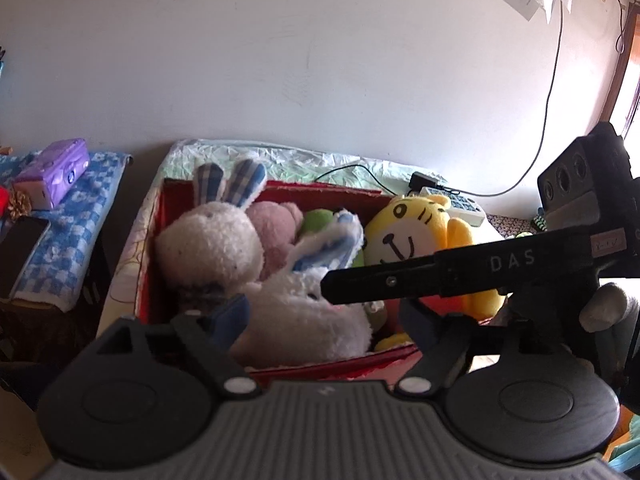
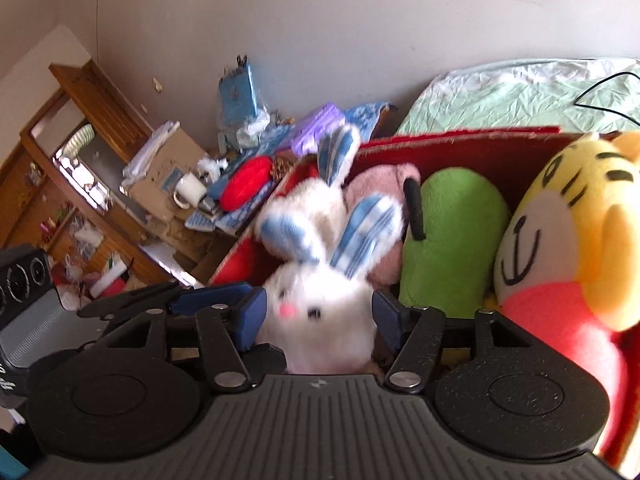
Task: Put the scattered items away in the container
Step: 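Open the right tool to release the bunny beside the other bunny, then withdraw the open right tool up from the box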
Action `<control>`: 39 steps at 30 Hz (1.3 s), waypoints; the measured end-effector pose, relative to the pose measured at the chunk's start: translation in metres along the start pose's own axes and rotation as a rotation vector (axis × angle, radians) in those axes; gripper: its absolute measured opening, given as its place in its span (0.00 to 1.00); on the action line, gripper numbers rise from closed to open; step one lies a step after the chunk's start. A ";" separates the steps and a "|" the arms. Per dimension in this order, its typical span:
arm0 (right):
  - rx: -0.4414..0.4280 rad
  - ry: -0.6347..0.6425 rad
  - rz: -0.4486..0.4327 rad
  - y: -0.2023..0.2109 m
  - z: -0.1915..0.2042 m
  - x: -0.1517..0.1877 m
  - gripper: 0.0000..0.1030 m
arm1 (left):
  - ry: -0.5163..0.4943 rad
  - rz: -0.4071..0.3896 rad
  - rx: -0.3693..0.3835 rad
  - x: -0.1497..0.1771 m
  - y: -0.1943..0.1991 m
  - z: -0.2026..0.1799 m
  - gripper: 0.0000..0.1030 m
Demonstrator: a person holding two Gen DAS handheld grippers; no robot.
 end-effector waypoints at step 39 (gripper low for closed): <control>0.323 0.051 -0.119 0.112 0.011 0.000 0.47 | 0.140 0.091 -0.553 -0.041 -0.016 -0.075 0.95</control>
Point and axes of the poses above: each gripper's, at about its wrist camera, not at the fingertips, and y roughly against the way its jaws point, z to its left, x to its underside, the point moved 3 cm from there along -y, roughly the way its jaws point
